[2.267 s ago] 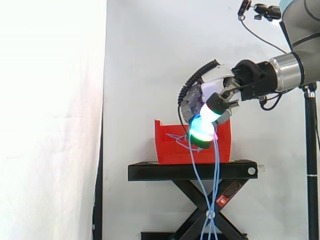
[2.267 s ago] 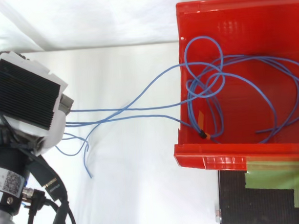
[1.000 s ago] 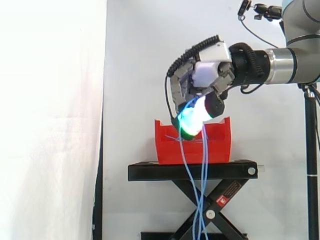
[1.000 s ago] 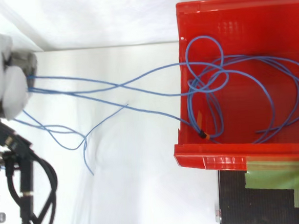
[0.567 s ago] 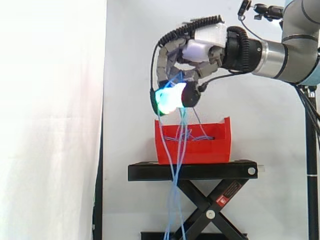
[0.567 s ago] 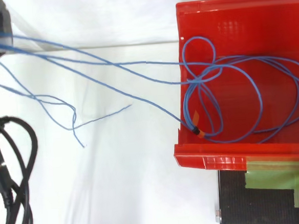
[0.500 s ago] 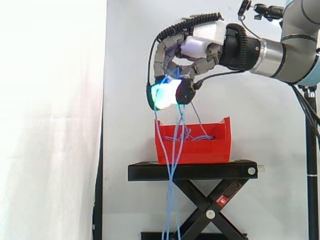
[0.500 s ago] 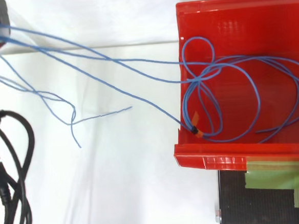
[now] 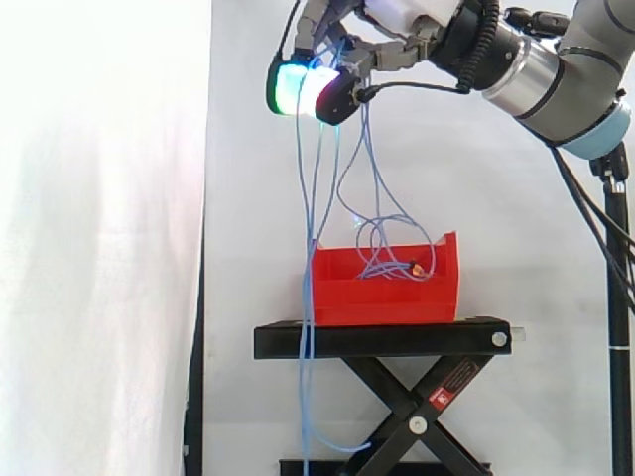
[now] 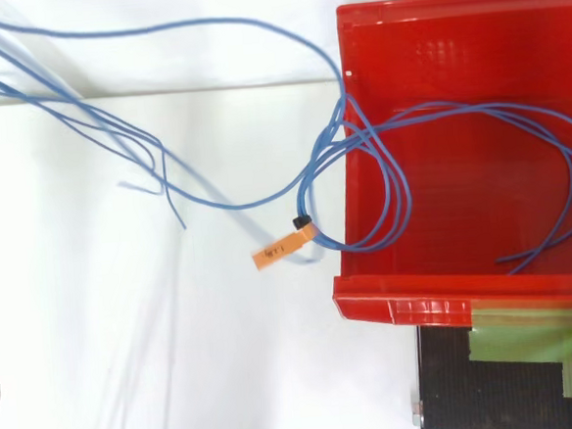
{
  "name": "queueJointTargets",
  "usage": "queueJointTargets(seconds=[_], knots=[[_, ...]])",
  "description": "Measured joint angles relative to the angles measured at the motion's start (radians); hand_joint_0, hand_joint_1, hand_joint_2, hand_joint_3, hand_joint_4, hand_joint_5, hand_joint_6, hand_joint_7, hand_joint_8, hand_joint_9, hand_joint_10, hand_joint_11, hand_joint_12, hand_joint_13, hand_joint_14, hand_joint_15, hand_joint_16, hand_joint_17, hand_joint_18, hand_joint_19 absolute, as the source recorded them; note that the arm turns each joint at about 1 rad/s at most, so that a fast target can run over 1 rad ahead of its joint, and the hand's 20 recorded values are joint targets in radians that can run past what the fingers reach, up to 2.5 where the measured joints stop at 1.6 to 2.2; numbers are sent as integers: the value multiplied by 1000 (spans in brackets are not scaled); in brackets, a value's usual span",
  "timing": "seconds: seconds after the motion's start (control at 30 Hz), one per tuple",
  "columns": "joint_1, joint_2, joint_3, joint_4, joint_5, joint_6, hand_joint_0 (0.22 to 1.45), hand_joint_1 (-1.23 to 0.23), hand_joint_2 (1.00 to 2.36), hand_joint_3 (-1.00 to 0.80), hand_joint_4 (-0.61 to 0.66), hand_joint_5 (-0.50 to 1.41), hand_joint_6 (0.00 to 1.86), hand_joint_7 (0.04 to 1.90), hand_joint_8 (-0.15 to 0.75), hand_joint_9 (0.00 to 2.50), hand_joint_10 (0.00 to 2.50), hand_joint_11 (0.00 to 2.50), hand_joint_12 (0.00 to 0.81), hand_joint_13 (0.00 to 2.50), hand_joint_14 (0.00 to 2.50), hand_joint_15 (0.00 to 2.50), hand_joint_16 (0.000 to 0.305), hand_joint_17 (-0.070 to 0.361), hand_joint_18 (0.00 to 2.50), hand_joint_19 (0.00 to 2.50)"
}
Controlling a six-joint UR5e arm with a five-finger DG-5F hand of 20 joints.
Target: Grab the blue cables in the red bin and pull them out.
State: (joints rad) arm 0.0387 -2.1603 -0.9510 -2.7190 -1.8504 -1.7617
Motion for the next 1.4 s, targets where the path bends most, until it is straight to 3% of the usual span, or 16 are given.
queueJointTargets(seconds=[0.2,0.37,0.53,0.73,0.9,1.07,1.23,1.4], knots=[[0,0,0,6,-11,10,934,-939,1000,-1000,161,794,1151,387,227,1297,32,1238,296,1067,2500,780,38,86,1147,1854],[0,0,0,5,25,82,933,-939,1000,-1000,163,797,1145,391,233,1296,33,1243,297,1066,2500,785,37,84,1144,1866],[2,1,-10,-21,93,199,932,-938,1000,-1000,163,798,1140,393,231,1300,32,1242,291,1067,2500,760,37,84,1147,1862],[8,1,-62,-56,183,351,931,-938,1000,-1000,169,802,1135,391,232,1301,31,1243,297,1066,2500,789,38,85,1142,1852],[16,1,-81,-76,240,487,931,-938,1000,-1000,170,808,1125,391,232,1302,32,1231,292,1070,2500,771,38,86,1141,1849],[30,0,-84,-143,302,617,931,-937,1000,-1000,167,809,1118,395,231,1303,32,1246,290,1070,2500,778,38,85,1140,1849],[45,1,-84,-214,384,754,930,-937,1000,-1000,166,809,1112,407,232,1307,32,1238,289,1068,2500,793,38,85,1141,1856],[56,1,-84,-270,423,880,929,-937,1000,-1000,169,810,1111,400,231,1309,31,1241,289,1070,2500,784,38,85,1141,1853]])
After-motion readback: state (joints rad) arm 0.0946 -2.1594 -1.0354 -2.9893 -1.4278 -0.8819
